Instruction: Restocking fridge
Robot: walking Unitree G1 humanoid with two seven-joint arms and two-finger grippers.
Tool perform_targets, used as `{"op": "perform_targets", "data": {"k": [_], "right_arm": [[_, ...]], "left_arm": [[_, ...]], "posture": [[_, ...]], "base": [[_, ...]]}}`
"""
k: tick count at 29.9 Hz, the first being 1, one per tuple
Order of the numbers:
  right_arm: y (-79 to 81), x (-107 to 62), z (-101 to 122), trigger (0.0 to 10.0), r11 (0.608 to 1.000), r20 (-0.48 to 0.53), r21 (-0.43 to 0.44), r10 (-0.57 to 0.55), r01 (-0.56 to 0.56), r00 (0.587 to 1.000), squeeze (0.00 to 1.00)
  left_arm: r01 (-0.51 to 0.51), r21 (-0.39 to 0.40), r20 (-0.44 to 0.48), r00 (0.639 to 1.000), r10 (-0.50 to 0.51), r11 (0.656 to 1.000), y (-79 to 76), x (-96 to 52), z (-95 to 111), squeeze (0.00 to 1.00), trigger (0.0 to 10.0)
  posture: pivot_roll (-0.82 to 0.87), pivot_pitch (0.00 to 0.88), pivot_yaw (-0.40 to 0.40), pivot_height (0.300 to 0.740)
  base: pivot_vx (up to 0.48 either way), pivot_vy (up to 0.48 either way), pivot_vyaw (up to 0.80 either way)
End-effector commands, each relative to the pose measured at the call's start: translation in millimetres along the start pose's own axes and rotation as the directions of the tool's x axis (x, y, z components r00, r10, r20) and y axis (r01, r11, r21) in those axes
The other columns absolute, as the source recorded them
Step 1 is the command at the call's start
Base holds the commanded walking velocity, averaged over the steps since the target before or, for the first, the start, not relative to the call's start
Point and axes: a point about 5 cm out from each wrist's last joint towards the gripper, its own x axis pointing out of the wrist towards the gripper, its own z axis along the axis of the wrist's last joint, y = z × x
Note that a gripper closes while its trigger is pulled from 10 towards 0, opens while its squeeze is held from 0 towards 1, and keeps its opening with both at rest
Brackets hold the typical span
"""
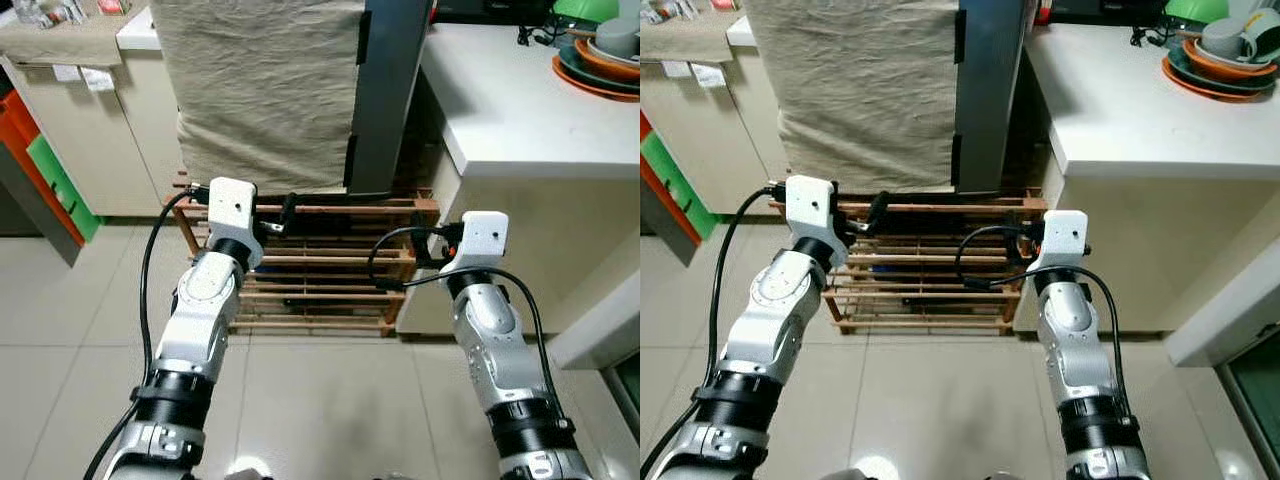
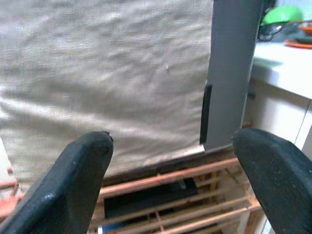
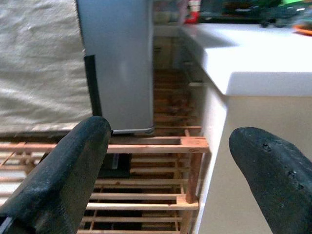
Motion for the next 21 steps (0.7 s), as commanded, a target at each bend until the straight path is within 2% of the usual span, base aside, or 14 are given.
{"op": "perform_targets", "data": {"k": [1,10,14,21], "right_arm": [[3.5,-0.1,-1,10.0,1.000,0.007,0.002,0.002,-0.002,1.000,0.00],[-1.9,-5.0,-3,10.0,0.999,0.010,0.019,-0.045,0.044,0.999,0.00],[-24.4,-23.2,-4,10.0,0.990,0.041,0.018,-0.140,0.139,0.989,0.00],[-35.8,-35.9,-13,10.0,0.985,0.013,-0.004,-0.172,0.172,0.985,0.00]], "left_arm": [[-0.002,0.013,-0.004,1.000,0.002,1.000,4.7,2.3,2,0.00,10.0],[-0.018,-0.043,-0.015,1.000,0.018,0.999,6.6,3.0,1,0.00,10.0],[-0.071,-0.092,-0.051,0.996,0.067,0.993,17.1,1.0,-6,0.00,10.0],[-0.084,-0.098,-0.073,0.994,0.077,0.992,22.2,0.1,-11,0.00,10.0]], "posture": [[-0.09,0.000,0.018,0.740],[-0.10,0.000,0.037,0.740],[-0.09,0.000,0.034,0.740],[-0.10,0.000,0.041,0.740]], "base": [[0.000,0.480,-0.80],[0.000,0.480,-0.80],[0.000,0.480,-0.80],[0.000,0.480,-0.78]]}}
